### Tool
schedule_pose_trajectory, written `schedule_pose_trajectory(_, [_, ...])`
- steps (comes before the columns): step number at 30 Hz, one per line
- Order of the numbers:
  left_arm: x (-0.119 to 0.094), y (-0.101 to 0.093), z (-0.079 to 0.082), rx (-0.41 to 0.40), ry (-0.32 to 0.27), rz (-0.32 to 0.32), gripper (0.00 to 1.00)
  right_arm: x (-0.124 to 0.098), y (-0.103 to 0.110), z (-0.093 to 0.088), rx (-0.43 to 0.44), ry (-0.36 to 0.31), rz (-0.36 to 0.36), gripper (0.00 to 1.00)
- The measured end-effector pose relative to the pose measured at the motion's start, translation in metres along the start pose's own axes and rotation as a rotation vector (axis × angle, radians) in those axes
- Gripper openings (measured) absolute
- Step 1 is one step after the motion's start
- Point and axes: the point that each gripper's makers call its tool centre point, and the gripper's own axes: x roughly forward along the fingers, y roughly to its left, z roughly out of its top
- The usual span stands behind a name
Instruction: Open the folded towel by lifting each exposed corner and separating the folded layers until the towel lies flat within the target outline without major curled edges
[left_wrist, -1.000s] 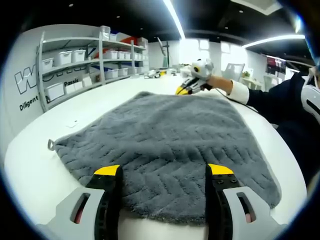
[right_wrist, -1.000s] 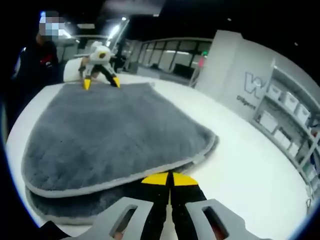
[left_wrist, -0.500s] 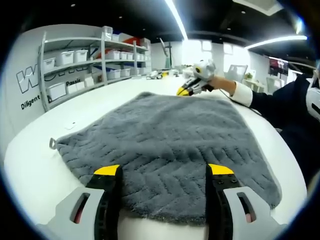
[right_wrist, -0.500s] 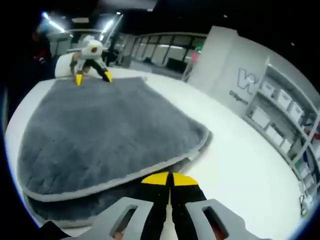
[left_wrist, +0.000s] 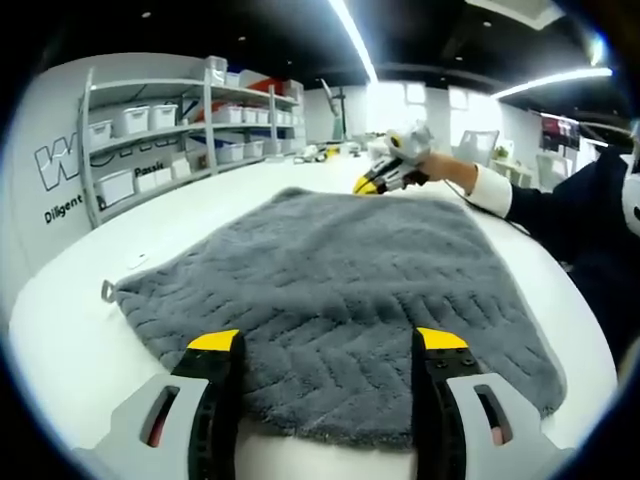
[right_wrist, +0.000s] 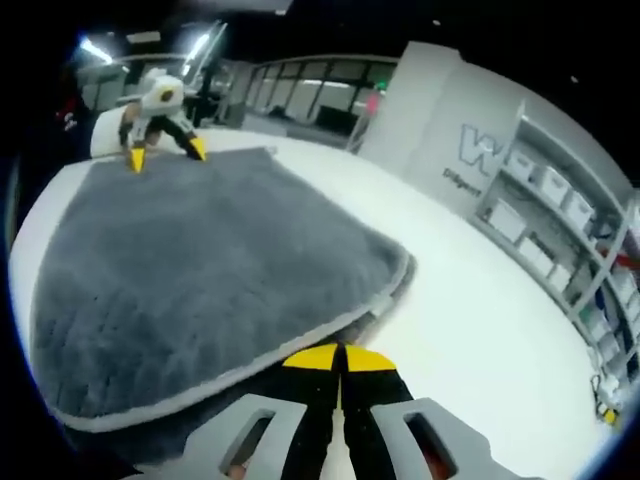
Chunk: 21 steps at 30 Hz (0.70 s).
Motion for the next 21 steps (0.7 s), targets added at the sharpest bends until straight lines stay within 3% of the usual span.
schedule_pose_trajectory(5, [-0.002,0.003,0.004,0.047,-0.002,0.013,0.68,-0.003,-0.008,-0.005,0.010,0.005,-0.013,0.00])
schedule_pose_trajectory(11, [-0.005,0.006,0.004,0.034,0.007,0.015,0.69,-0.005,-0.015,-0.008,0.013,0.009,-0.022,0.00])
schedule_pose_trajectory(21, [-0.014,-0.001,0.008,0.026,-0.014,-0.040,0.66,-0.009,-0.030,-0.017,0.015,0.022,-0.044,0.00])
